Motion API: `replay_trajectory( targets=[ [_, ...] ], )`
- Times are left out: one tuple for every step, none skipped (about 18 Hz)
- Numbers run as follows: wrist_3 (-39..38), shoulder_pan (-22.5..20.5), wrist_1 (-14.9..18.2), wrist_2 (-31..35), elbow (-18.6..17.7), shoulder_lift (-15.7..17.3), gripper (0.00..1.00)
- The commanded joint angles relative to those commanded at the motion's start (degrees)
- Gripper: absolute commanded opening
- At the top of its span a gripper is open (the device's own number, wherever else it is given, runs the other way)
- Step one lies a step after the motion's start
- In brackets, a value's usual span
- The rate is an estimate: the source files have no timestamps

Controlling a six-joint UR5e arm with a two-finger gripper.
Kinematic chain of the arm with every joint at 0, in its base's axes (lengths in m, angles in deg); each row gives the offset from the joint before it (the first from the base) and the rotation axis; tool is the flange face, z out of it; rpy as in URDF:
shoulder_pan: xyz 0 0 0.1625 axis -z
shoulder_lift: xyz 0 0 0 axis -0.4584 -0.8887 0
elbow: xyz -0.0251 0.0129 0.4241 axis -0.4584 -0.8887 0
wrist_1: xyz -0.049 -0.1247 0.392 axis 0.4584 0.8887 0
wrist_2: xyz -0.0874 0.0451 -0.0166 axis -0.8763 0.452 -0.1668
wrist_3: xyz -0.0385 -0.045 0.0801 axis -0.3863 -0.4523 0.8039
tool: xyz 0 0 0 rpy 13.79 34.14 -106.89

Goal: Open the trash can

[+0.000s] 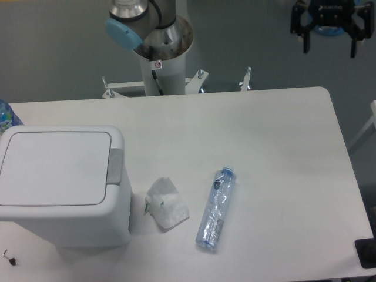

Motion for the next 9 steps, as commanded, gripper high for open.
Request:
replay_trajectory(
  targets=[
    [0.0, 0.0, -0.1, 0.0, -0.1, 0.0, 1.0],
    [0.0, 0.0, -0.1, 0.0, -0.1, 0.0, 1.0],
    [0.0, 0.0, -0.1, 0.0, -0.1, 0.0, 1.0],
    [-0.1, 0.1, 0.0, 0.1, -0.1, 0.0, 1.0],
    [-0.2, 0.1, 0.0, 0.1, -0.1, 0.0, 1.0],
    [-0.4, 0.1, 0.1, 0.1, 0.0, 0.0, 1.0],
    [-1.7, 0.3, 0.1, 0.1, 0.0, 0.0, 1.0],
    [-3.9, 0.4, 0.1, 0.0, 0.0, -0.1, 1.0],
    [-6.4, 0.7, 0.1, -0.4, -0.1, -0.2, 1.0]
  ],
)
